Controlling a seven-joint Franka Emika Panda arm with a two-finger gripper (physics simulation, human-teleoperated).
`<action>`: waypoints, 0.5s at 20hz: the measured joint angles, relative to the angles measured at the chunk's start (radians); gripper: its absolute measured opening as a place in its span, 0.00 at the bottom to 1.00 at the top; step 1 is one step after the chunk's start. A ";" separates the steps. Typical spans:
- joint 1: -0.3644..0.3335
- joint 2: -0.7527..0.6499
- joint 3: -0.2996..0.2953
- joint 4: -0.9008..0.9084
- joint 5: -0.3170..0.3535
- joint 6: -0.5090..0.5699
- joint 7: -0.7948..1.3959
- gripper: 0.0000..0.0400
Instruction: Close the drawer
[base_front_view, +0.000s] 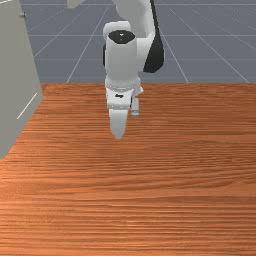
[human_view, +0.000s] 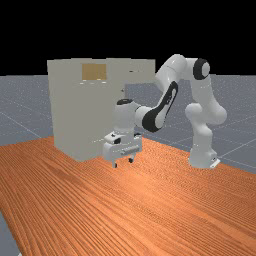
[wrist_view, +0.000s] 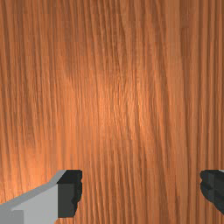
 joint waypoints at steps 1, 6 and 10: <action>0.000 0.000 0.000 0.000 0.000 0.000 0.000 0.61; 0.002 -0.001 -0.001 0.000 -0.004 -0.002 0.003 0.05; 0.002 -0.245 -0.002 -0.007 -0.005 -0.066 0.001 0.01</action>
